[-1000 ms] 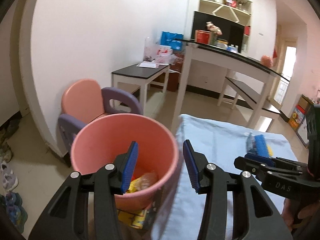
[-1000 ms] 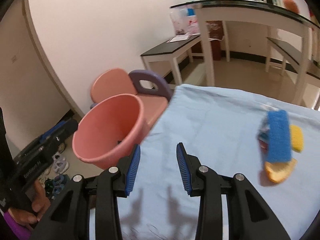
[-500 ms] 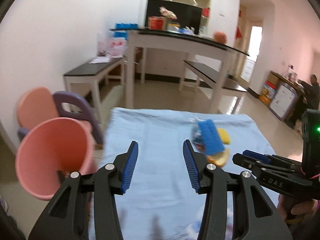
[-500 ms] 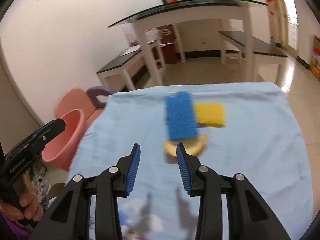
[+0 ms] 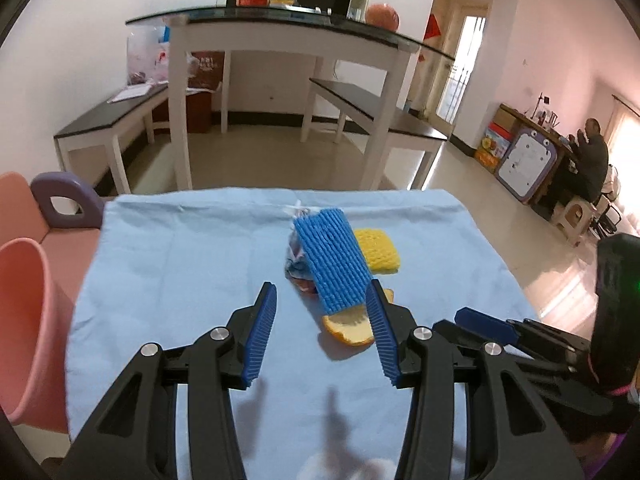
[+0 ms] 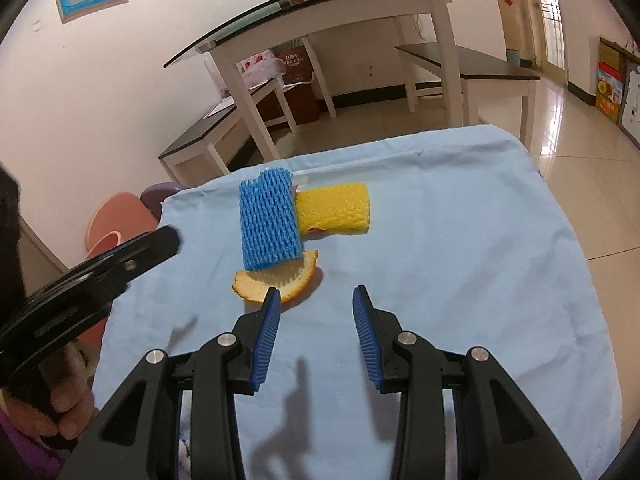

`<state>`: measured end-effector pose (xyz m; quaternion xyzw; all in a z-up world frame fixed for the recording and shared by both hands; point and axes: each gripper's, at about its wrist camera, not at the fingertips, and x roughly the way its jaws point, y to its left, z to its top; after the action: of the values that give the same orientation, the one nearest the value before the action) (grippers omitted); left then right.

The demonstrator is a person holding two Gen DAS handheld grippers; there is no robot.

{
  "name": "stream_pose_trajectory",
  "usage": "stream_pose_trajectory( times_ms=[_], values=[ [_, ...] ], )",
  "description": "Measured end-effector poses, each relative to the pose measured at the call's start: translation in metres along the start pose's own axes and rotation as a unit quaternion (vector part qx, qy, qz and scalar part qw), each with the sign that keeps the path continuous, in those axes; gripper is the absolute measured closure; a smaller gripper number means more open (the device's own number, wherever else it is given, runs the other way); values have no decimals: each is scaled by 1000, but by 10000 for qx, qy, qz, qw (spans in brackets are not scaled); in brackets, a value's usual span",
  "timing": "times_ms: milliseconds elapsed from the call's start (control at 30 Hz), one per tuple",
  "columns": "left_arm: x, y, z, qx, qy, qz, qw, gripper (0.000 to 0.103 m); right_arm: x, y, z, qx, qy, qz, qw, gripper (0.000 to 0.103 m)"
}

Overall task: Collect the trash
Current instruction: 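Move both tools back over the table toward the blue net, then grasp the blue mesh net with the left tool and lift it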

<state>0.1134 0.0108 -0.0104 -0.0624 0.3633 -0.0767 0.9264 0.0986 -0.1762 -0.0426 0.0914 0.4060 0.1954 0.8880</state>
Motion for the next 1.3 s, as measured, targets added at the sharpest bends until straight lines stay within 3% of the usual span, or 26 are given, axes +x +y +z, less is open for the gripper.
stream_pose_trajectory(
  times_ms=[433,867,900,1067,1300],
  values=[
    [57,0,1,-76,411,49,9991,56,16,-4,-10,7,202,-55,9998,66],
    [77,-5,0,-58,589,152,9981,56,30,-6,-13,0,395,-202,9990,66],
    [78,-6,0,-43,582,151,9982,58,30,-6,-14,2,403,-206,9990,66],
    [76,-9,-1,-10,548,89,9985,94,31,-6,-13,5,420,-217,9989,66],
    [51,-3,0,-140,286,-138,9994,97,33,-7,-14,30,421,-193,9989,66]
  ],
)
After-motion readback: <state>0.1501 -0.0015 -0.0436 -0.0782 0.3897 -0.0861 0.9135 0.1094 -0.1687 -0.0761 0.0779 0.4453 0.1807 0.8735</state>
